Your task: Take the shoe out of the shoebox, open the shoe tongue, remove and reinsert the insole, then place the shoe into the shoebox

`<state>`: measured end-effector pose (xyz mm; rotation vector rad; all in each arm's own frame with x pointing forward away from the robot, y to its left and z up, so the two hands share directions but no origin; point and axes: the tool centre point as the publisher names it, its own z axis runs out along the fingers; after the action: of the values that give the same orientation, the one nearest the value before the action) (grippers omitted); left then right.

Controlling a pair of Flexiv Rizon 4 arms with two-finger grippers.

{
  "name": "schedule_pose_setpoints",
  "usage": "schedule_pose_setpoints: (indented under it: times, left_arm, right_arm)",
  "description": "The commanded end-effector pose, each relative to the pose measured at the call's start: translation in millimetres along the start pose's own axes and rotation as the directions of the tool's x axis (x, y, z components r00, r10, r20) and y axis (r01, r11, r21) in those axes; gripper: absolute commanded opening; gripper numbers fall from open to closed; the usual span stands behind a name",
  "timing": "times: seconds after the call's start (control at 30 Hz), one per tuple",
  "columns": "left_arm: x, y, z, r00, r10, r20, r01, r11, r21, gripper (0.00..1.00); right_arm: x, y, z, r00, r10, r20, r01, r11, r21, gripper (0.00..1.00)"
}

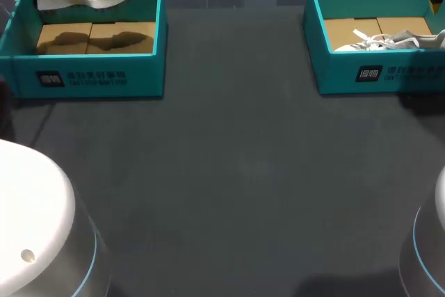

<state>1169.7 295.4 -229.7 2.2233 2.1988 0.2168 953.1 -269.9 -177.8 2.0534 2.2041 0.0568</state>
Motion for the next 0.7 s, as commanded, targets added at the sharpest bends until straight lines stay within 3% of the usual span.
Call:
schedule_pose_setpoints:
  times: [0.03,0.33,0.7]
  left_arm:
    - [-6.6,-13,-32,1.0,0.003,-0.019,-0.003,1.0,-0.017,0.0]
    - [-28.9,-26,-76,0.998,-0.024,-0.057,0.021,0.999,-0.038,0.0]
    - [-77.1,-56,-138,0.996,-0.028,-0.087,0.023,0.998,-0.06,0.0]
  right_arm:
    - [0.2,-0.6,0,1.0,0.0,0.001,0.0,1.0,-0.001,1.0]
    - [0.2,-0.6,0,1.0,0.0,0.001,0.0,1.0,-0.001,1.0]
    - [0.2,-0.6,0,1.0,0.0,0.001,0.0,1.0,-0.001,1.0]
